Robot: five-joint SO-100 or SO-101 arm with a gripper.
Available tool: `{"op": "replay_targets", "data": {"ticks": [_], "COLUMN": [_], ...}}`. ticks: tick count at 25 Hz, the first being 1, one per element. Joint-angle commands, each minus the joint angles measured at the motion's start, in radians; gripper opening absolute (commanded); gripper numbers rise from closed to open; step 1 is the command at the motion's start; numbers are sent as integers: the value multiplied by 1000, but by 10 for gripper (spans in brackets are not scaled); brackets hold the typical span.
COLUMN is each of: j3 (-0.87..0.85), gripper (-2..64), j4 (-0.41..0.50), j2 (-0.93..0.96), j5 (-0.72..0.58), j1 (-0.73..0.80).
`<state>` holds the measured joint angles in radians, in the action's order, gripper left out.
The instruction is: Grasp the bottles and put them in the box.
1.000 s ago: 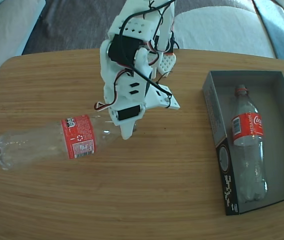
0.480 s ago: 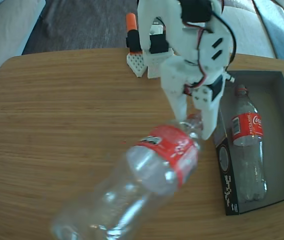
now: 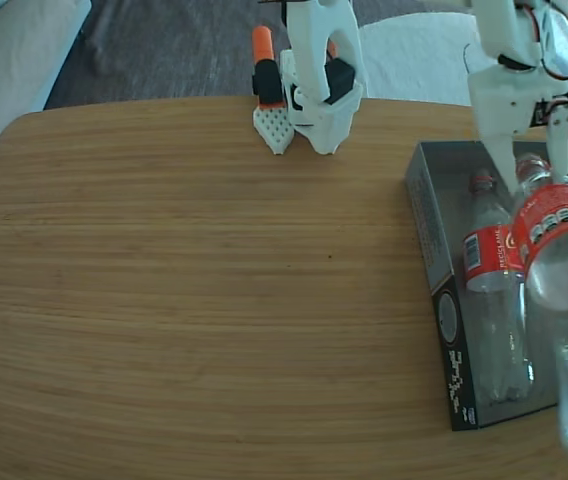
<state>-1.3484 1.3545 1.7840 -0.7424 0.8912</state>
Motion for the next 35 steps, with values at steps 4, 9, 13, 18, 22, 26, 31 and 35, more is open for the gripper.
{"op": "replay_targets", "data": {"ticks": [4,9,13,18,22,26,31,35], "j3": [183,305,440,551,551,551,565,566], "gripper": [-3,-3,-3,-3,-3,-3,-3,-3], "j4": [-14,-14,-14,2,63,144,238,290], "j2": [-170,-319,-454,-588,-601,-601,-600,-597], "j5": [5,0,-6,-8,-11,2,3,26], "j1": [95,144,166,170,186,184,189,190]}}
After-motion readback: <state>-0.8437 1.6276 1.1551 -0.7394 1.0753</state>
